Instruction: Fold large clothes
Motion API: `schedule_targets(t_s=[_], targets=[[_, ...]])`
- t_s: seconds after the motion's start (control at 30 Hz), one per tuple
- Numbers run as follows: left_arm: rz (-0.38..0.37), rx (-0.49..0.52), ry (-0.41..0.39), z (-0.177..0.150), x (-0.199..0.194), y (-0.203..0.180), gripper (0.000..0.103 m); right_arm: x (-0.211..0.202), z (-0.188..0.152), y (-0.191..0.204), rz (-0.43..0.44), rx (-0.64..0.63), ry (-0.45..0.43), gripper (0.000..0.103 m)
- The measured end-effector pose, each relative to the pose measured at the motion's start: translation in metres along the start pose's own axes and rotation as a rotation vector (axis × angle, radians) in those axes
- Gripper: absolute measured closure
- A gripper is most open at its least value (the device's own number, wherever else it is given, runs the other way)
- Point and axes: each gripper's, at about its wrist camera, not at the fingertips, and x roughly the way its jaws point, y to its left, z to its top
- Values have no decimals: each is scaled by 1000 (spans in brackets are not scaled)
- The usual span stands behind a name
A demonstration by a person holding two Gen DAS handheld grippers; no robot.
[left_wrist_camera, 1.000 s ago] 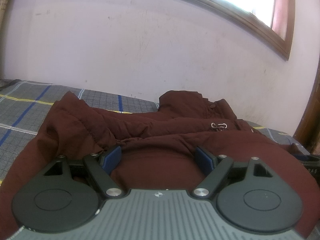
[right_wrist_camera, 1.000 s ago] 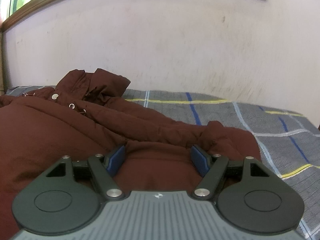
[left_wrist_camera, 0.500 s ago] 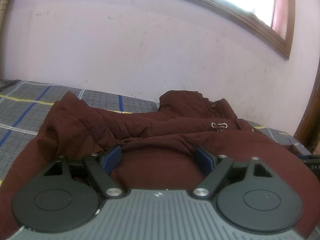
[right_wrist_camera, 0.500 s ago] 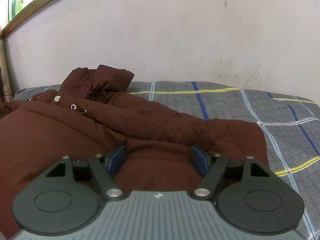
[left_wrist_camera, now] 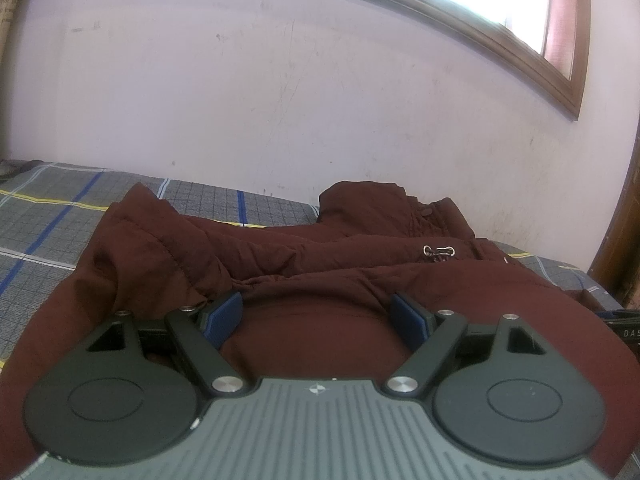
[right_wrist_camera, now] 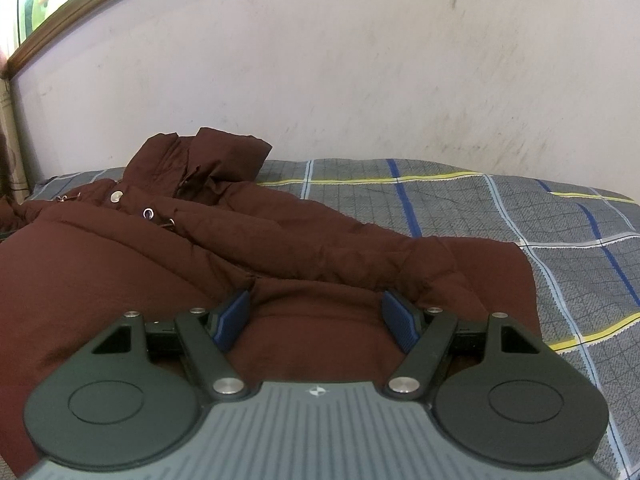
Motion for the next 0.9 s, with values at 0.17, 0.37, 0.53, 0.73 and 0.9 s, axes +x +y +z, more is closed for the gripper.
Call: schedule_targets(t_s=[0.17,0.37,0.53,0.73,0.9], targets=[[0,0,0,0,0,0,22,0,0,0,1,1,1,30],[0,0,0,0,0,0,22,0,0,0,6,5,2,30],[1,0,0,0,0,0,22,0,0,-1,8,6,2,30],[1,0,-1,0,0,0,22,0,0,-1,10,7,2,30],[1,0,-1,0,-1,0,22,0,0,-1,10,7,2,30]])
